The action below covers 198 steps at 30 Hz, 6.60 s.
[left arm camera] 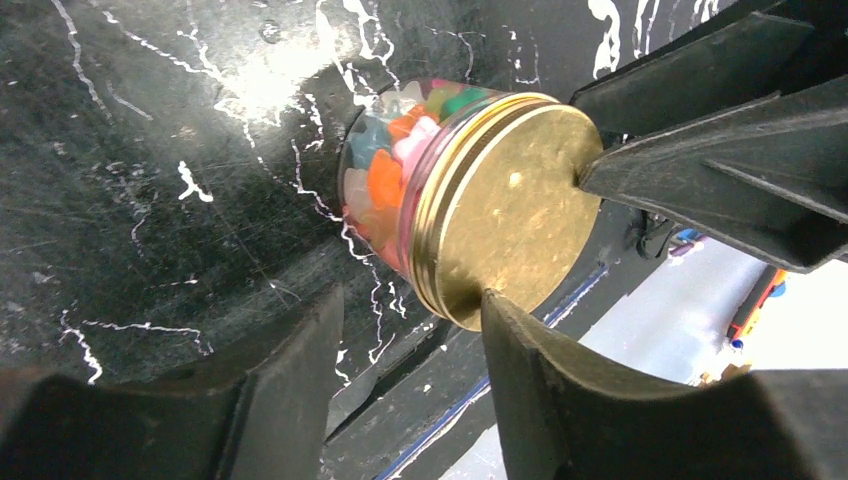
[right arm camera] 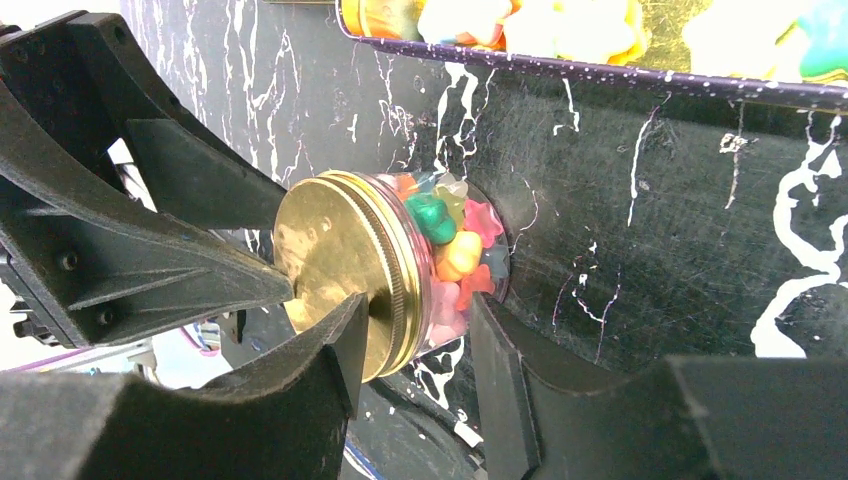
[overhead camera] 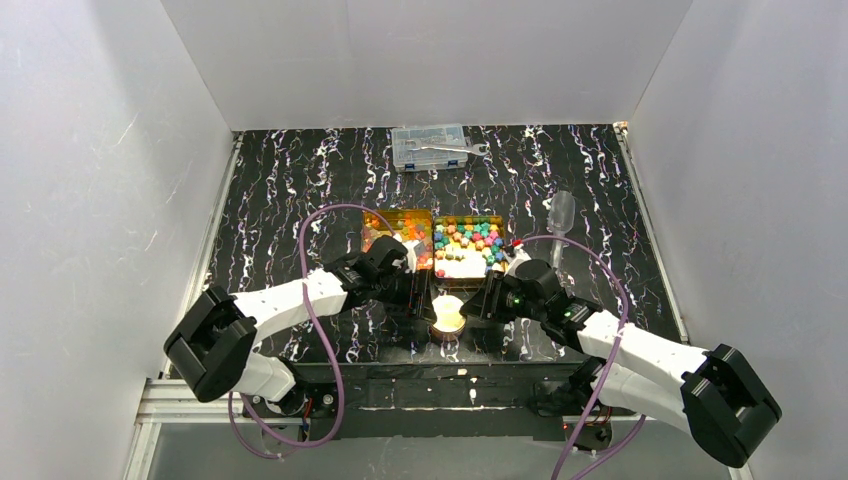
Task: Pack the candies
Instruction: Close the bottle lid on the packing bottle, then adjust the packing bottle at the center of the board, then screw the bottle lid onto the packing bottle.
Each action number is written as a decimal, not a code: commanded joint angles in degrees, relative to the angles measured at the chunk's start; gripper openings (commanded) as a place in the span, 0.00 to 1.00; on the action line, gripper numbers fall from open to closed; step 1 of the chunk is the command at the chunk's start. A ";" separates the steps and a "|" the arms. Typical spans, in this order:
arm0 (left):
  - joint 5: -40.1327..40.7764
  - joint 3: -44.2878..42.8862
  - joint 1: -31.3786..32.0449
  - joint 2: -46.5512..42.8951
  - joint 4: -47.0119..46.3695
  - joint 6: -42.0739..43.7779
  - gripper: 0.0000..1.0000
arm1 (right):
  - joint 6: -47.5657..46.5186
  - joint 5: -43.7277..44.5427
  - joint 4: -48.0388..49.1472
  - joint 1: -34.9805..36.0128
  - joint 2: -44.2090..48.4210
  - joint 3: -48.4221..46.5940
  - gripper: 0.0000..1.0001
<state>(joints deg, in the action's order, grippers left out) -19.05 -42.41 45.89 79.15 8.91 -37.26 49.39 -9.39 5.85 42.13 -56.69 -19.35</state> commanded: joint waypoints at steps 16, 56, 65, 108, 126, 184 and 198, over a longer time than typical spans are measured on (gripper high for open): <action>-0.55 2.98 0.23 -4.13 -3.84 0.73 0.53 | -4.48 1.23 -4.18 0.67 2.76 -4.70 0.53; 49.51 27.89 37.20 -7.45 -51.04 25.01 0.98 | -15.52 2.03 -21.14 0.67 11.10 -11.23 0.72; 54.58 33.67 37.22 8.87 -82.62 32.95 0.98 | -14.78 1.70 -21.02 0.67 14.11 -9.27 0.72; 33.35 24.97 25.28 28.41 -91.27 33.75 0.77 | -18.86 2.07 -14.54 0.63 5.67 -8.77 0.72; 29.89 25.67 24.86 29.13 -91.00 33.65 0.33 | -24.61 2.05 -12.17 -0.05 -3.66 -15.69 0.51; 40.09 24.29 24.79 31.15 -89.28 30.27 0.27 | -9.07 7.26 -18.11 15.07 8.63 -0.64 0.17; 41.30 25.82 24.78 27.48 -84.04 29.87 0.25 | -1.04 16.05 -22.14 26.00 11.75 -2.60 0.17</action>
<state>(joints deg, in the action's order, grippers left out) 19.46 -17.80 71.35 107.66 -82.65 -5.65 45.19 6.55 -12.67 66.26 -45.71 -20.86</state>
